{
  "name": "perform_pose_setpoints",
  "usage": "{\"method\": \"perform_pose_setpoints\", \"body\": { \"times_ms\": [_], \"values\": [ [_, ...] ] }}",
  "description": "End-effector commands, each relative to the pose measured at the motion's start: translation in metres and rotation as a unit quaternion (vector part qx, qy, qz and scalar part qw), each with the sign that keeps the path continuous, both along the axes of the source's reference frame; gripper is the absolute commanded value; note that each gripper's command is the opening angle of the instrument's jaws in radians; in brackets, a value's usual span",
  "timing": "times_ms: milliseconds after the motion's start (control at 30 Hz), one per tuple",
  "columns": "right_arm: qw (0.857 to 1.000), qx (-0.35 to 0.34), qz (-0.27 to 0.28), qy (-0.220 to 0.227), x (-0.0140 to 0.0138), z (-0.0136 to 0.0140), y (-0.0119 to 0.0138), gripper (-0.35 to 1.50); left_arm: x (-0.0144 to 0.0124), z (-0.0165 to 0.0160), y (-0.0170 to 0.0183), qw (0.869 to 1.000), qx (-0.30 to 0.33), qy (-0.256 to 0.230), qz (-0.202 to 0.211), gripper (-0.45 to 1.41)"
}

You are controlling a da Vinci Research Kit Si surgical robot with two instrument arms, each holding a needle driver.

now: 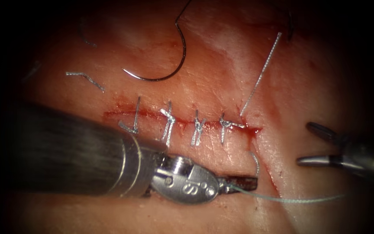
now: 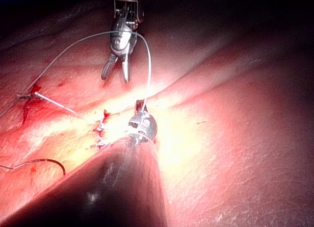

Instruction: Wound Closure

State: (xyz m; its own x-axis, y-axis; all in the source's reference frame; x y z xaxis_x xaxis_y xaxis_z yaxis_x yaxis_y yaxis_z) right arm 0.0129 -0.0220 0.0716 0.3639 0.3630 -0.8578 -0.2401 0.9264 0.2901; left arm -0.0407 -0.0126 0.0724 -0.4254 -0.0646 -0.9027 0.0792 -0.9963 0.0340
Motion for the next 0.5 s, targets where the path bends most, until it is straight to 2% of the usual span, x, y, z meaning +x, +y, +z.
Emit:
{"method": "perform_pose_setpoints", "body": {
  "times_ms": [33, 67, 367, 500],
  "values": [
    [1.0, -0.019, -0.018, 0.017, 0.0014, -0.0001, 0.0004, 0.99, -0.0002, 0.0008, 0.0, 1.0, 0.0, -0.006, 0.004, -0.45],
    [0.998, -0.036, -0.046, 0.036, 0.0022, -0.0008, 0.0006, 0.98, 0.0003, 0.0009, 0.0002, 1.0, 0.001, -0.013, 0.013, -0.45],
    [0.993, -0.059, -0.091, 0.052, 0.0058, -0.0019, -0.0002, 1.08, 0.0002, 0.0, 0.0008, 0.997, -0.015, -0.057, 0.048, -0.45],
    [0.991, -0.062, -0.109, 0.055, 0.0073, -0.0022, -0.0013, 1.04, 0.0, -0.0009, 0.0013, 0.995, -0.019, -0.084, 0.056, -0.45]
  ]
}}
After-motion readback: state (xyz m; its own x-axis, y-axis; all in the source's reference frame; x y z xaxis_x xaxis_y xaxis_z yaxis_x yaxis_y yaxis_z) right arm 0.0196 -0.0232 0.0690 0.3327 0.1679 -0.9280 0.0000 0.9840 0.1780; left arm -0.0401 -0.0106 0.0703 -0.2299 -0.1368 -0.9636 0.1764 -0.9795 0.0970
